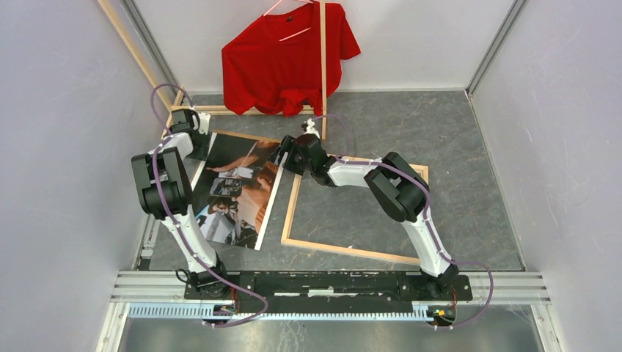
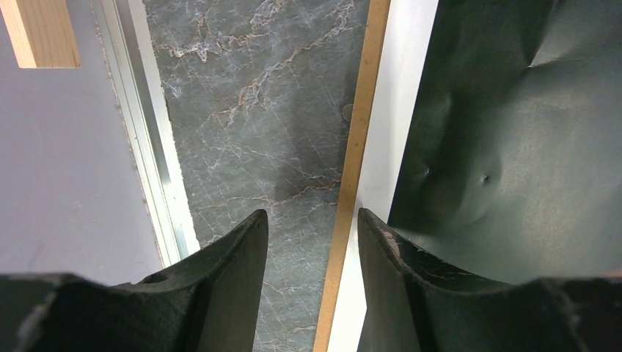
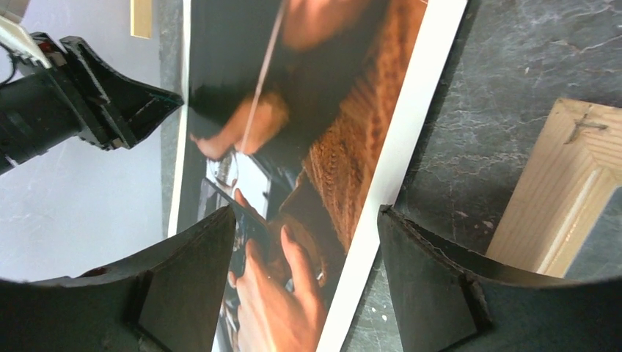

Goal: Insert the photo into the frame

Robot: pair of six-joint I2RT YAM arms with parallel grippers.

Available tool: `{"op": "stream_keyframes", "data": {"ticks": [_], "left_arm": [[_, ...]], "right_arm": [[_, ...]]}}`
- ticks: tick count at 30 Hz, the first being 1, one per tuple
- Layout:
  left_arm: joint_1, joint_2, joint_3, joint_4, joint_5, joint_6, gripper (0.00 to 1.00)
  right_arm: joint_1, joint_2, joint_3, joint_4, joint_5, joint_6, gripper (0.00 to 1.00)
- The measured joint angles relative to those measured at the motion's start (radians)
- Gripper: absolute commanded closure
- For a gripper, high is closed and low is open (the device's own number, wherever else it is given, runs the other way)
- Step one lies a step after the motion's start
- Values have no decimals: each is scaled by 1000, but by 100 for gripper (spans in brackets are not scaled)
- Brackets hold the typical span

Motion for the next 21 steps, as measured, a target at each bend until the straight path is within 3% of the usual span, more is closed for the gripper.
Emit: {"op": "stream_keyframes", "data": {"ticks": [10,21], "left_arm": [[-11,-4,-9,11,-28,20,45],[-13,-4,-9,11,-31,27,45]], "right_arm": [[19,-16,101,-270,92,-86,19],[7,119,364,-453,168,-112,18]]}}
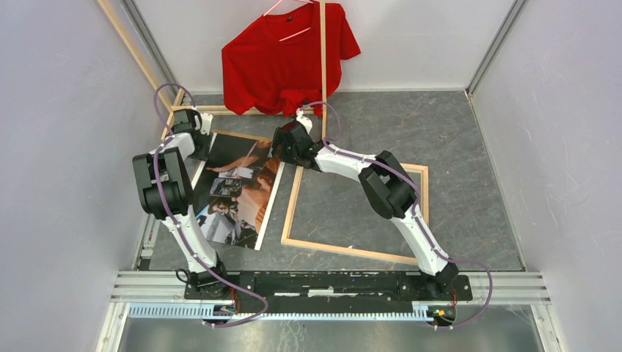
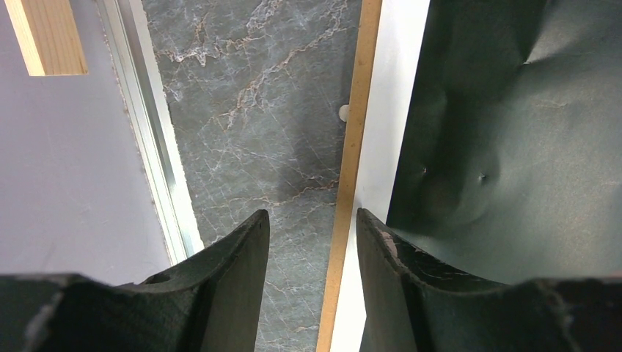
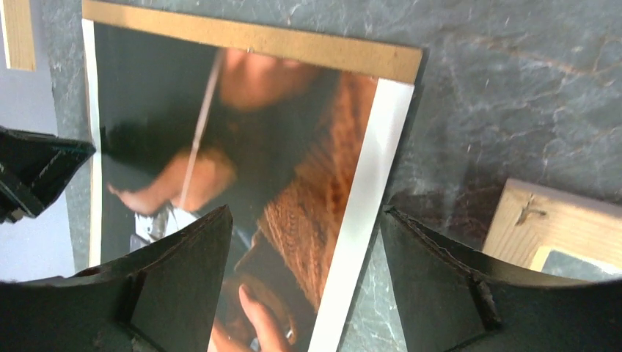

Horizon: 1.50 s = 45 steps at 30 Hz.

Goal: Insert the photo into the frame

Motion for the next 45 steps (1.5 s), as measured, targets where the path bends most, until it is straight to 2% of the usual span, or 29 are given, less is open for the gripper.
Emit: {"op": "stream_keyframes", "data": {"ticks": [3,18,31,38,45], "left_arm": [[0,0,0,0,0,5,45],[-2,-5,-11,12,0,18,47],[-6,-6,-16,20,-5,19,47],[-6,-6,-18,25,-9,26,48],[-7,-6,-19,26,-9,27,48]], "right_arm": [[-6,27,49,-28,22,-1,19],[-9,40,86,-83,98,7,19],[-10,56,70,24,32,53,20],[-11,24,-25,135,25,63,21],[9,-2,-63,143,26,51,21]]}}
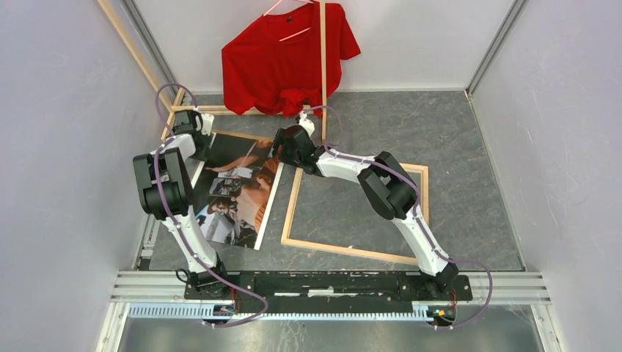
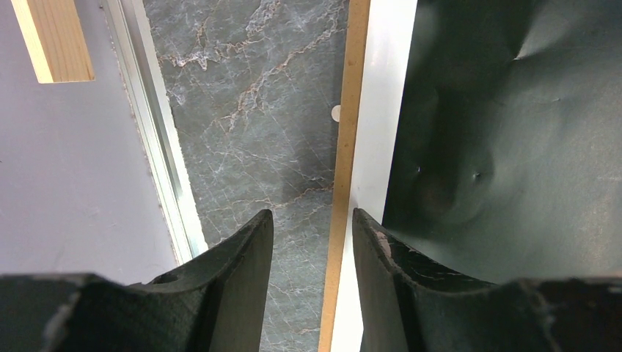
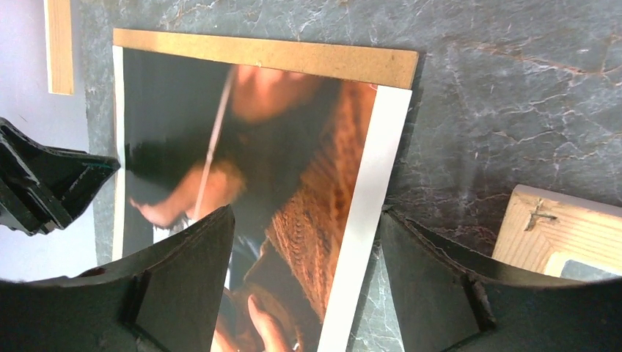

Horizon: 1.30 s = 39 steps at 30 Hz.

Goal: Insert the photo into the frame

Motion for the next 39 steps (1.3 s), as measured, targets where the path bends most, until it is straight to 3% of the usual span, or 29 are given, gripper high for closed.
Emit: {"op": "stream_keyframes", "data": {"ticks": [24,36,39], "left_arm": [[-14,-1,-7,7,-22,6,52],[-18,-1,-9,8,-26,8,54],[-19,-1,-10,8,-27,8,54]], "right_arm": [[39,-36,-3,-104,30,-97,22],[40,-90,-87,14,-26,-61,22],[40,-90,-74,-27,-18,-61,20]]}}
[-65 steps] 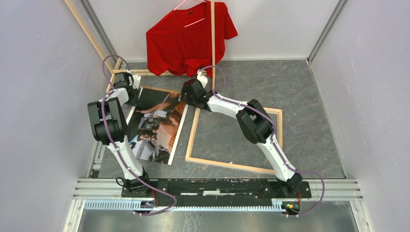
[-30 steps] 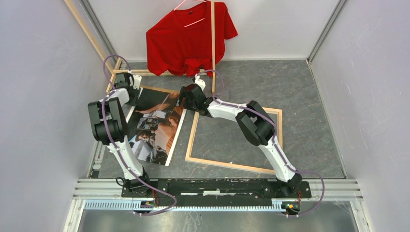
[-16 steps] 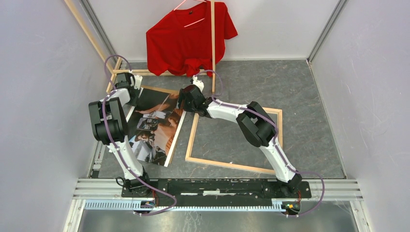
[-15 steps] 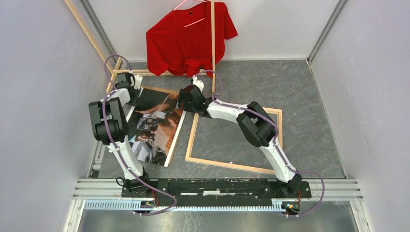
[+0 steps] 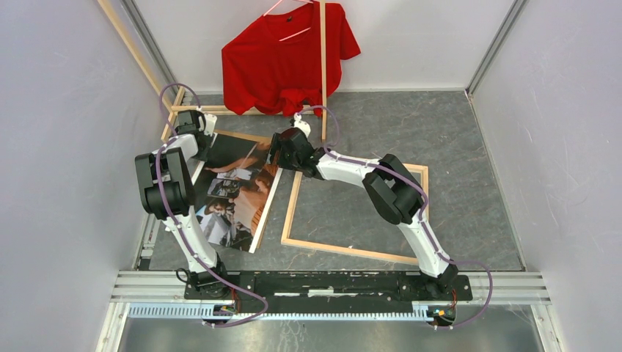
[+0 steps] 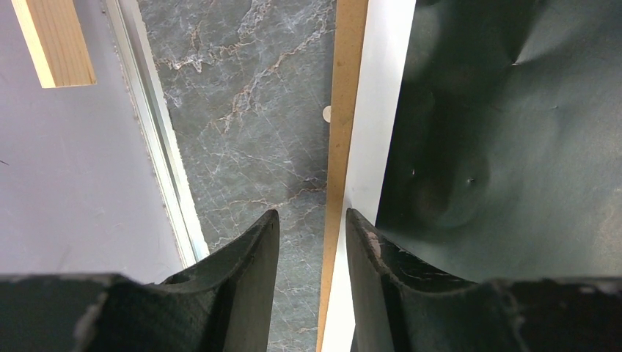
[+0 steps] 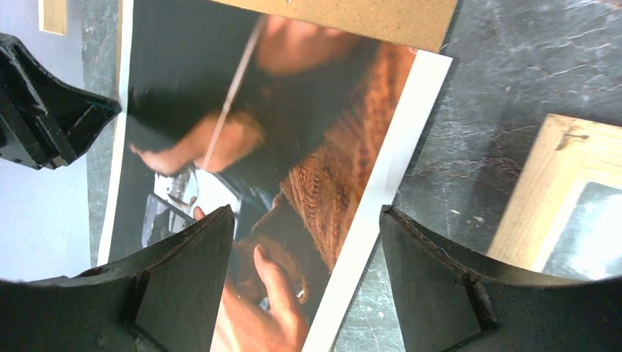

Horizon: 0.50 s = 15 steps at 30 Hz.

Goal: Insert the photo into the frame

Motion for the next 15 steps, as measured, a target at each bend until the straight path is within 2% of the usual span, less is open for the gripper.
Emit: {"op": "stream_keyframes", "data": {"ticks": [8,15], "left_arm": [[-2,0,0,0,0,12,54],[-2,0,0,0,-1,12,54]], "right_arm": [[-1,5,72,-154,80,-26,18],[-11,65,137,-200,89,-25,18]]}}
